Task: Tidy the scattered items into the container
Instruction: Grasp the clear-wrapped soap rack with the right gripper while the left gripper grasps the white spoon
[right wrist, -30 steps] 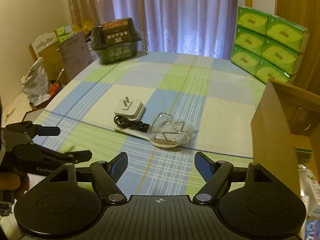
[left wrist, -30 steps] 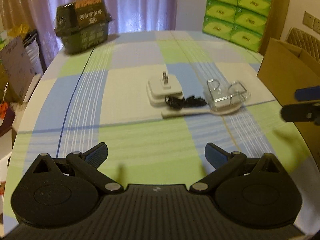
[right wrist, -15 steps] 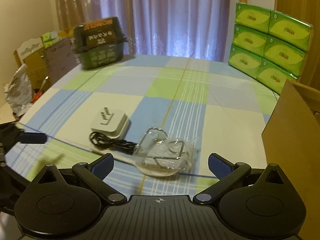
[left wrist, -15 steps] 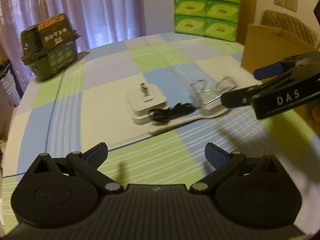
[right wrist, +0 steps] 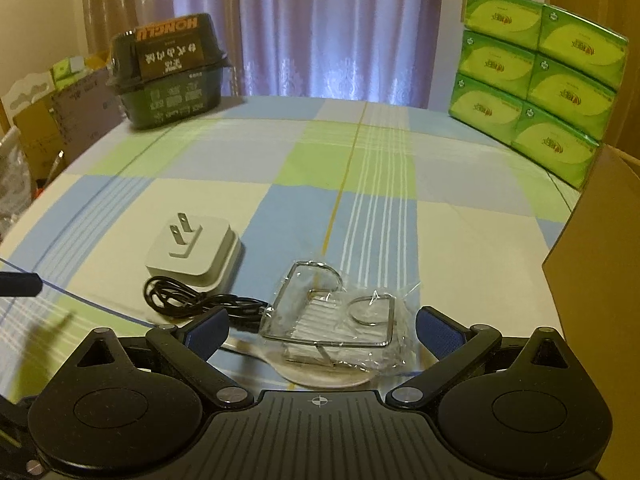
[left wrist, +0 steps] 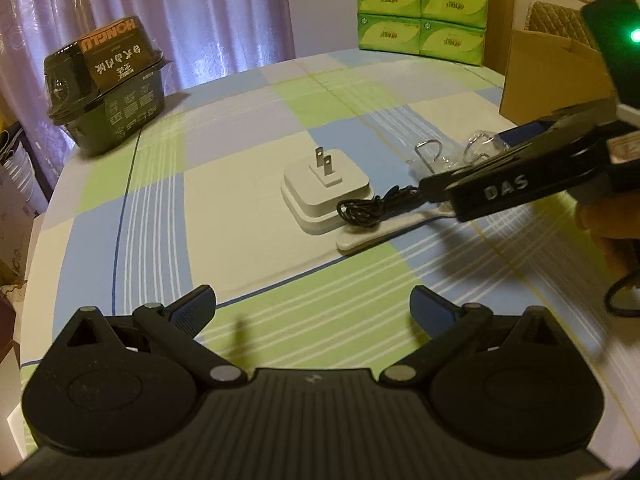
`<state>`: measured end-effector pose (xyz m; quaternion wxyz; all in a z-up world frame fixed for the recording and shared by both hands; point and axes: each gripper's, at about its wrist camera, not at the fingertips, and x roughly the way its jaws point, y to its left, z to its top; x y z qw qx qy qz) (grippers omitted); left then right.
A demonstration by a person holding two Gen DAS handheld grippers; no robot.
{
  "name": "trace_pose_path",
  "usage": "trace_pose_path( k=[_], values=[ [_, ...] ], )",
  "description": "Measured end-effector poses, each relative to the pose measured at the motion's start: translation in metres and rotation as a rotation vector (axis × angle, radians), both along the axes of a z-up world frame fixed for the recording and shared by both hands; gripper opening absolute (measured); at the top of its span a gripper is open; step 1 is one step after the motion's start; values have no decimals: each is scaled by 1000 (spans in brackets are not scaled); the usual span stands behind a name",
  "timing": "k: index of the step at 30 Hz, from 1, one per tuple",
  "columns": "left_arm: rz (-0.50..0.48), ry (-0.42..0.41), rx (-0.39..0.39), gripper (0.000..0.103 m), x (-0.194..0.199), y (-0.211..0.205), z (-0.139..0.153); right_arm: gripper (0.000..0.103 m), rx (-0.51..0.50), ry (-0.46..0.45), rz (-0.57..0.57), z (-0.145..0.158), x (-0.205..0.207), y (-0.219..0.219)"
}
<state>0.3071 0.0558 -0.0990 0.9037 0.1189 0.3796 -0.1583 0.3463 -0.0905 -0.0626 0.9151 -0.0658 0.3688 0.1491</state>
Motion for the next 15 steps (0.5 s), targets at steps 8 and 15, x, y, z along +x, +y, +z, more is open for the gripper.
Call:
trace_pose_path(
  k=[8, 15],
  values=[
    [-6, -19, -35, 101, 1, -3, -1, 81, -28, 10, 7, -8, 5, -5],
    [-19, -28, -56, 101, 1, -9, -1, 77, -13, 22, 50, -5, 0, -10]
  ],
)
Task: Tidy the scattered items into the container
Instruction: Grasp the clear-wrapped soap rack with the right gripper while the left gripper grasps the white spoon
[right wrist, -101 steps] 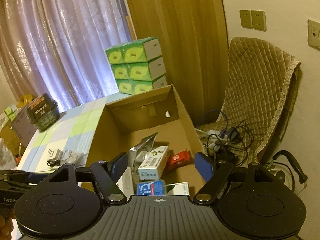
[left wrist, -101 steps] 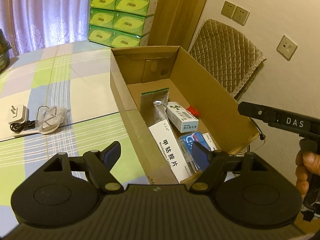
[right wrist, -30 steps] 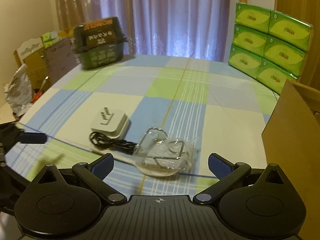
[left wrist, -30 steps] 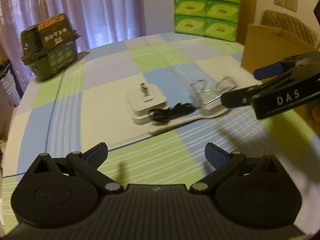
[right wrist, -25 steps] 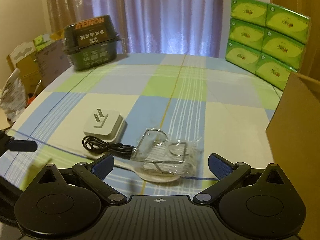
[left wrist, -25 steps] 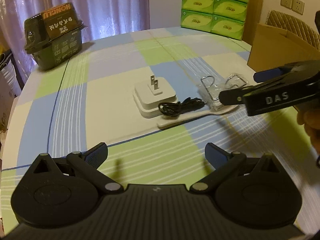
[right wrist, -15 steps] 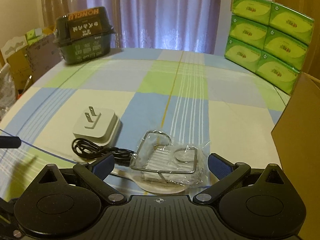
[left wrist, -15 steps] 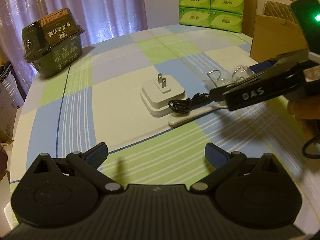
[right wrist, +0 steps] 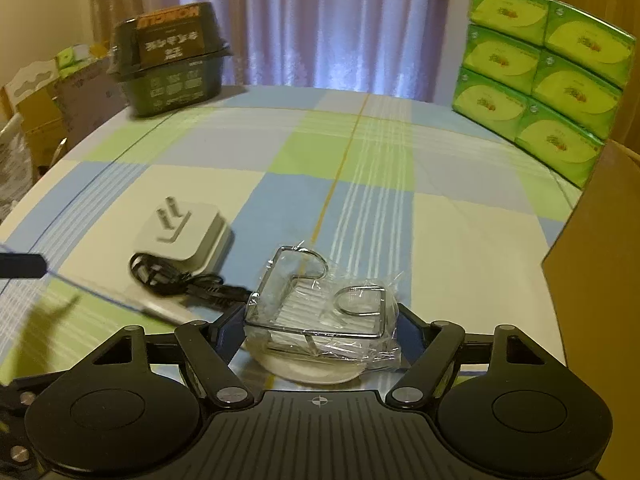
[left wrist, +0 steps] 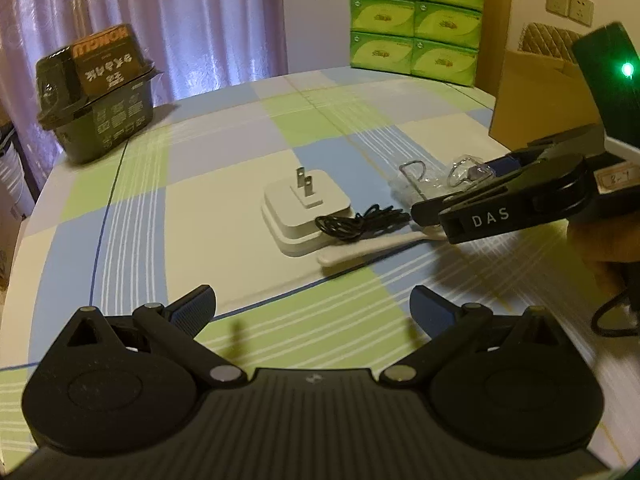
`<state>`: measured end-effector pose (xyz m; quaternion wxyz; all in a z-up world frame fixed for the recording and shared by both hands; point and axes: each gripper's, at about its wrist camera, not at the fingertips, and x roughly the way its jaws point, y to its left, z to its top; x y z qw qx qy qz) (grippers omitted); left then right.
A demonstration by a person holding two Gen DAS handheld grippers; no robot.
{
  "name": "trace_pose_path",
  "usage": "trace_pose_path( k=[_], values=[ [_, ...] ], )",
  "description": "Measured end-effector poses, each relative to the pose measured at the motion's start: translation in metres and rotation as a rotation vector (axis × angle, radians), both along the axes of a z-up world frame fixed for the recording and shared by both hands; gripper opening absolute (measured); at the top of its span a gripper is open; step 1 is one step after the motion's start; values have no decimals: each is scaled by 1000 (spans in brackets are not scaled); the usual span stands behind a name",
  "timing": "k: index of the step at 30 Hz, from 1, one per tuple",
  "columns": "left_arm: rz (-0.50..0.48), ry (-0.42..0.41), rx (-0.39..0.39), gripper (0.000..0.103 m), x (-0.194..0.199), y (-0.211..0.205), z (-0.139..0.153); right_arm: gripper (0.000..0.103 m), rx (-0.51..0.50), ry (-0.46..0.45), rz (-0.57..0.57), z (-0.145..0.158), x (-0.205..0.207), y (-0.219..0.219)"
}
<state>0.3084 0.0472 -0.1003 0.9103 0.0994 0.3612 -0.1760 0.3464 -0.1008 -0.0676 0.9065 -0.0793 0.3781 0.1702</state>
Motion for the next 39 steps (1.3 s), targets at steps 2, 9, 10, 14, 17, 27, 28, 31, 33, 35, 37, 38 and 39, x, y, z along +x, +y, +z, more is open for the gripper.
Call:
trace_pose_path(
  k=[2, 9, 10, 14, 17, 27, 28, 31, 33, 35, 37, 38, 39],
  values=[
    [-9, 8, 8, 101, 0, -2, -2, 77, -10, 2, 37, 0, -4, 1],
    [-38, 14, 43, 101, 1, 0, -4, 77, -13, 46, 160, 2, -21, 0],
    [-45, 14, 43, 101, 0, 0, -3, 77, -8, 56, 173, 2, -25, -1],
    [-93, 15, 35, 101, -3, 0, -2, 77, 1, 92, 208, 4, -41, -7],
    [-162, 19, 19, 101, -7, -3, -1, 77, -2, 108, 220, 5, -55, -13],
    [-352, 69, 32, 75, -22, -44, -14, 77, 62, 51, 23, 22, -86, -60],
    [-360, 65, 38, 73, -24, -47, -15, 77, 68, 53, 12, 22, -89, -63],
    [-374, 70, 28, 61, -27, -54, -15, 77, 82, 63, -23, 20, -96, -71],
    [-372, 88, 12, 48, -26, -56, -15, 77, 93, 75, -45, 19, -101, -76],
    [-355, 114, -13, 32, -26, -55, -13, 77, 100, 88, -58, 17, -106, -79],
    [-338, 134, -20, 17, -29, -55, -12, 77, 110, 101, -65, 16, -112, -81],
    [-336, 142, -18, 13, -33, -56, -11, 77, 116, 108, -67, 15, -115, -82],
    [-335, 152, -18, 8, -37, -56, -9, 77, 120, 112, -67, 15, -119, -83]
  ],
)
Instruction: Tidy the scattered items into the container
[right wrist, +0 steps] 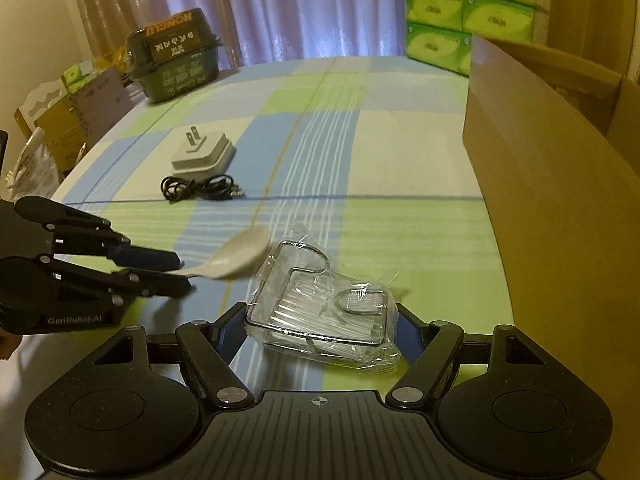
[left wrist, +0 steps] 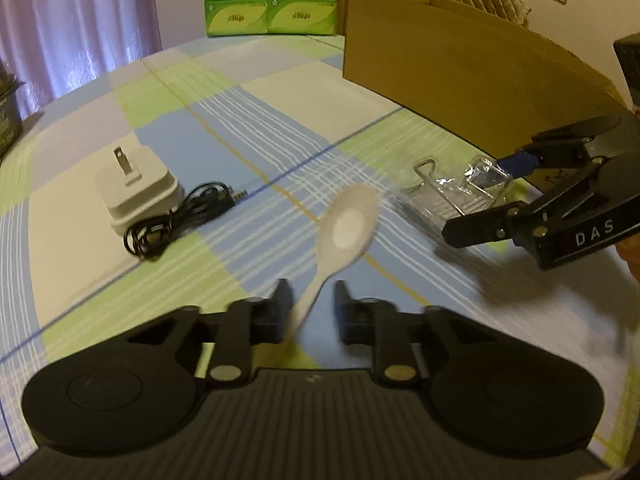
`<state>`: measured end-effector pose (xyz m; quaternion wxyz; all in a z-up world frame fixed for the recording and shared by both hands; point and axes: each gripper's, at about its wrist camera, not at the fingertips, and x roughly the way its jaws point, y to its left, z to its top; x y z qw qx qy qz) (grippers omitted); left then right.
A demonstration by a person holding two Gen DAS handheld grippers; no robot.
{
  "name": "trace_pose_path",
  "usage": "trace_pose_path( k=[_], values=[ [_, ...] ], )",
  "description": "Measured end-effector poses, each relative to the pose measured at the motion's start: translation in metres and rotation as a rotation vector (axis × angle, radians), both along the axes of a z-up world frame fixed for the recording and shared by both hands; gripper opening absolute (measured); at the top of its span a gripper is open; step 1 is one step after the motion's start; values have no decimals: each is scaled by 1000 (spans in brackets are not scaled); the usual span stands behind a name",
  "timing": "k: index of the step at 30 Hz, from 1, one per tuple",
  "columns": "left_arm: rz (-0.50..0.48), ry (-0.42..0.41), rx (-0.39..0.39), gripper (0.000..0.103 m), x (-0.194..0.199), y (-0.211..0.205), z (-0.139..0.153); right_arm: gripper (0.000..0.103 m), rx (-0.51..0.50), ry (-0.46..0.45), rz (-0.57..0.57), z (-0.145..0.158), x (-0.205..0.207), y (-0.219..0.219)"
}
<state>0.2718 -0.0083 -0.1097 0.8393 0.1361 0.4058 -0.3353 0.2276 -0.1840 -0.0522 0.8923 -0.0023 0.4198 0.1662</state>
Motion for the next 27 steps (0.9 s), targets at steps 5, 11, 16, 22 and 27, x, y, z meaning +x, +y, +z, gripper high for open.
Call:
trace_pose_path(
  k=[5, 11, 16, 22, 27],
  values=[
    [17, 73, -10, 5, -27, 2, 7, 77, 19, 12, 10, 2, -19, -3],
    [3, 72, 4, 7, -58, -6, 10, 77, 36, 11, -1, 4, -38, -12],
    [74, 37, -6, 32, -46, -17, 7, 77, 31, 8, -17, 3, -47, -18],
    [91, -34, -20, 32, -33, -32, 0, 77, 19, -4, -34, 2, -47, -21],
    [86, -56, -18, 40, -31, -37, -1, 77, 22, -13, -44, 1, -44, -23]
  ],
)
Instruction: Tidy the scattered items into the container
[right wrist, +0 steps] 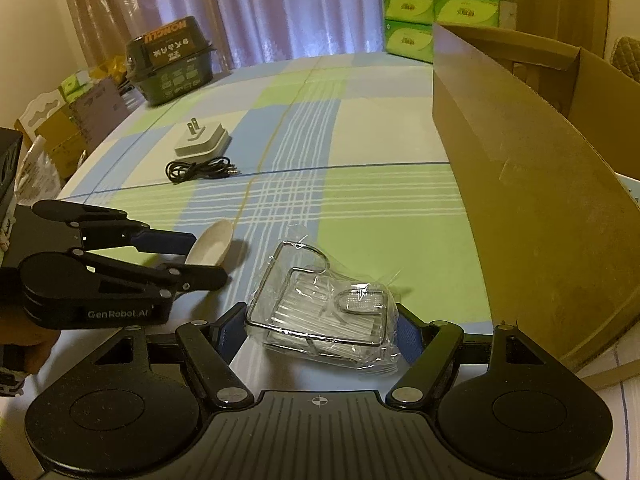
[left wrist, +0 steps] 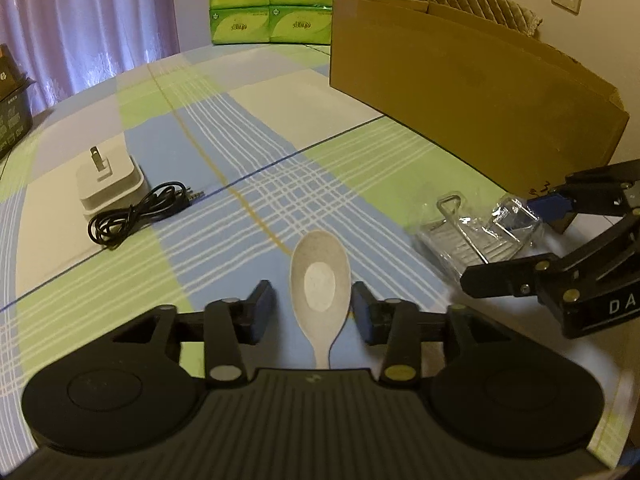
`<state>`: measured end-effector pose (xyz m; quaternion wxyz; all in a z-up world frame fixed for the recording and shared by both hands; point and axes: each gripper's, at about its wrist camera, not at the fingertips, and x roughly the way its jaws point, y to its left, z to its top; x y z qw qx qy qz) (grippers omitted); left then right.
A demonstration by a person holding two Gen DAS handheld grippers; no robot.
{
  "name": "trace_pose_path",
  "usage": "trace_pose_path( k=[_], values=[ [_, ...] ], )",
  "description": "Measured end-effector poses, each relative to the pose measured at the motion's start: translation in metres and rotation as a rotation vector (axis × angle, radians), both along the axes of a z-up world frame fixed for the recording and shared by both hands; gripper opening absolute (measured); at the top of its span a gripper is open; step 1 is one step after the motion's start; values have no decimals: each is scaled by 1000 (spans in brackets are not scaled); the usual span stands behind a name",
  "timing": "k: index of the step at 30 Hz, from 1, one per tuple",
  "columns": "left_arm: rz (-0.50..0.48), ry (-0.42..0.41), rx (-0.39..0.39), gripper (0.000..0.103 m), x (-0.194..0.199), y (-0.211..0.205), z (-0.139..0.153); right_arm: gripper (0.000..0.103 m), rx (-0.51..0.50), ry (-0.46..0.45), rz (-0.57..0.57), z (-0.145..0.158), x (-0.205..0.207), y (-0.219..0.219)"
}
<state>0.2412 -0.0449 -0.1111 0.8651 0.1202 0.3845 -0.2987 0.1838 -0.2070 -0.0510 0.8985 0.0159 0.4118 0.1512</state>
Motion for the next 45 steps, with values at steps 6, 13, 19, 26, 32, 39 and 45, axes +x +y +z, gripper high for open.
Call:
trace_pose_path(
  k=[6, 13, 19, 26, 32, 39, 45],
  values=[
    [16, 1, -7, 40, 3, -2, -1, 77, 5, -11, -7, -2, 2, 0],
    [70, 44, -30, 27, 10, 3, 3, 77, 1, -20, -11, -2, 0, 1],
    [71, 16, -47, 26, 7, 4, 13, 77, 3, -38, -18, 2, 0, 0],
    [65, -11, -76, 26, 3, 5, 23, 77, -2, -58, -18, 9, 0, 0],
    [81, -3, -123, 26, 3, 13, 30, 76, 0, -70, -17, 14, -1, 3],
    [84, -2, -115, 26, 2, 15, 32, 76, -8, -80, -5, 18, -1, 7],
    [106, 5, -118, 26, -1, 23, 35, 76, -12, -90, 1, 24, -5, 6]
  ],
)
